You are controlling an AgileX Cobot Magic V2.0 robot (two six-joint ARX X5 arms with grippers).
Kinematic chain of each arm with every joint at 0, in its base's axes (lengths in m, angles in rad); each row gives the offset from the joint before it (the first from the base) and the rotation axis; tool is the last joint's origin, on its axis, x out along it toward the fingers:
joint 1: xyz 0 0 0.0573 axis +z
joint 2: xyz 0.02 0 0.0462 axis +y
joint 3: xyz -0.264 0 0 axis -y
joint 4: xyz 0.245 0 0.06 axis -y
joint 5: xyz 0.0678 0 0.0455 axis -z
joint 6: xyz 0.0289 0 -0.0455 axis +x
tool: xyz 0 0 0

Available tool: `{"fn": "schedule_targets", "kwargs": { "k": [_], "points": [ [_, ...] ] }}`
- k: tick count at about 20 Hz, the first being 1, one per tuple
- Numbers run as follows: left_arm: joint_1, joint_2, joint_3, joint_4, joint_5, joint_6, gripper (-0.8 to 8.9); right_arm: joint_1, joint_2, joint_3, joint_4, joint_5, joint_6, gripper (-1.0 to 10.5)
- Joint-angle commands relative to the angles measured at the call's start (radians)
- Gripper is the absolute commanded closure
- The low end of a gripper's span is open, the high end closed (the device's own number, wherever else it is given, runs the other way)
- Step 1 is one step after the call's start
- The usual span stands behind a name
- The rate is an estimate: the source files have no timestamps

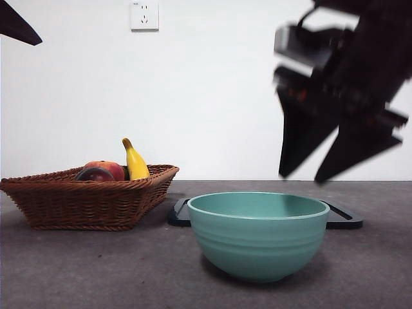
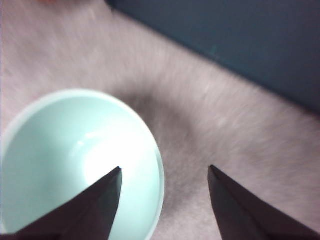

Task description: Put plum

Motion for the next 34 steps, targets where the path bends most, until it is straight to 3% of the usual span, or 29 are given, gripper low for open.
{"fn": "schedule_targets", "kwargs": {
  "k": [1,9,17,20,31,34],
  "points": [
    [-0.003,0.006,0.017,0.003,0.006,0.008,4.11,0.008,-0.045,0.058,-0.028,0.006,-0.017,6.7],
    [-0.003,0.006,0.017,0.003,0.006,0.008,4.11,0.008,-0.235,0.219,-0.219,-0.002,-0.072,6.7],
    [-0.003,0.006,0.017,0.004,0.006,0.008,4.11,0.008,-0.399,0.24,-0.438,-0.159,-0.093,6.7],
    [-0.003,0.006,0.017,0.004,0.006,0.008,4.11,0.01,-0.425,0.24,-0.509,-0.183,-0.1,6.7],
    [-0.003,0.006,0.017,0.004,0.006,0.008,4.13,0.01,-0.426,0.24,-0.528,-0.183,-0.102,6.7],
    [-0.003,0.006,0.017,0.004,0.006,0.008,4.95,0.01,-0.426,0.24,-0.528,-0.183,-0.102,7.2]
  ]
}}
